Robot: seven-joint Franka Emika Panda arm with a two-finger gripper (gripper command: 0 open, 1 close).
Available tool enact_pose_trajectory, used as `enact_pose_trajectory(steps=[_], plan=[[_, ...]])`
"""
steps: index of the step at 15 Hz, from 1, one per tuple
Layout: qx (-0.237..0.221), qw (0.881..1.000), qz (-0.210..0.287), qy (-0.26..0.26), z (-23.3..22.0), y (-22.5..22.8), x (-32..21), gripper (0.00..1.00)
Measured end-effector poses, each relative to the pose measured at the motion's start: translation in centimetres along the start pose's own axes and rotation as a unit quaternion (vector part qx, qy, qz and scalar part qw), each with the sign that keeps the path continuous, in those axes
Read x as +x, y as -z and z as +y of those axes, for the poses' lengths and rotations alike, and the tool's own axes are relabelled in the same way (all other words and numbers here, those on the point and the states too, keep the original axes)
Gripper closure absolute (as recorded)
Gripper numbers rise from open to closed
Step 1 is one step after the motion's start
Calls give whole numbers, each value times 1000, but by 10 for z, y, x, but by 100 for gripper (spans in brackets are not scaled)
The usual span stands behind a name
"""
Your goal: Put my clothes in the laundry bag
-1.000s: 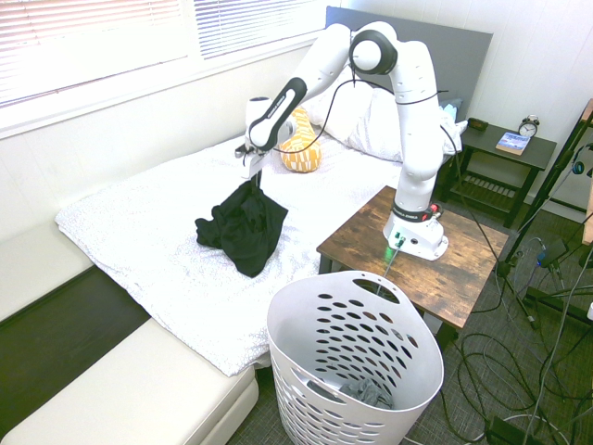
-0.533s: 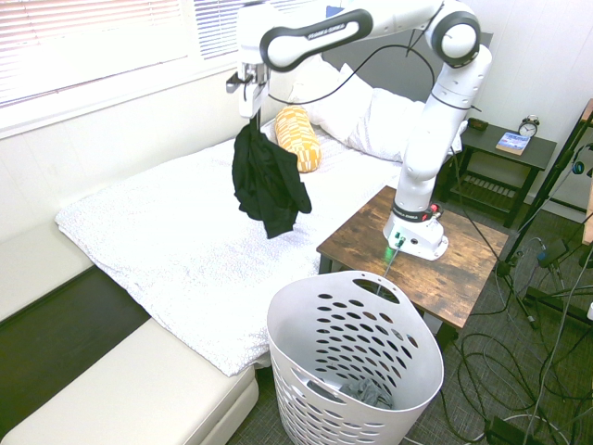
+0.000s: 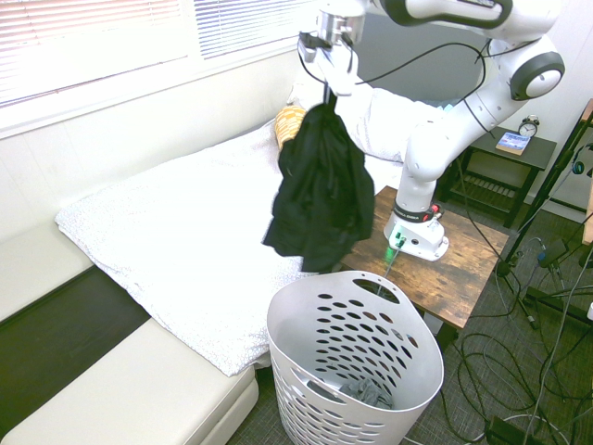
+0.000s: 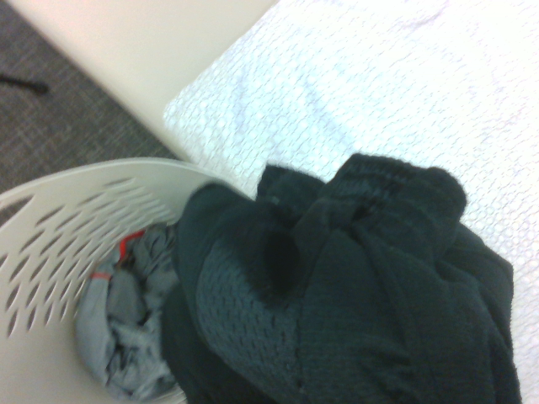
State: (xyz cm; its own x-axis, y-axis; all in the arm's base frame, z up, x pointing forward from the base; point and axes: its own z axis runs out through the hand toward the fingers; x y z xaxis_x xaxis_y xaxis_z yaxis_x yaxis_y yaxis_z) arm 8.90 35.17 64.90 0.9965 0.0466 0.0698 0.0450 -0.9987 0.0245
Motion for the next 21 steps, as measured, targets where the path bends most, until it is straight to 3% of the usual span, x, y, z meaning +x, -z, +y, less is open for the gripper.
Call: enact_pose_trajectory(steps=[3, 9, 13, 18, 19, 21], plan=[[-16, 999, -37, 30, -14, -43, -63, 100], [-20, 995, -76, 63, -21, -88, -152, 100], [-32, 994, -96, 40, -72, -158, -147, 100], [-50, 989, -133, 46, -86, -209, -154, 100], [-55, 988, -135, 52, -87, -221, -166, 0], [-69, 987, -134, 58, -88, -241, -181, 0]])
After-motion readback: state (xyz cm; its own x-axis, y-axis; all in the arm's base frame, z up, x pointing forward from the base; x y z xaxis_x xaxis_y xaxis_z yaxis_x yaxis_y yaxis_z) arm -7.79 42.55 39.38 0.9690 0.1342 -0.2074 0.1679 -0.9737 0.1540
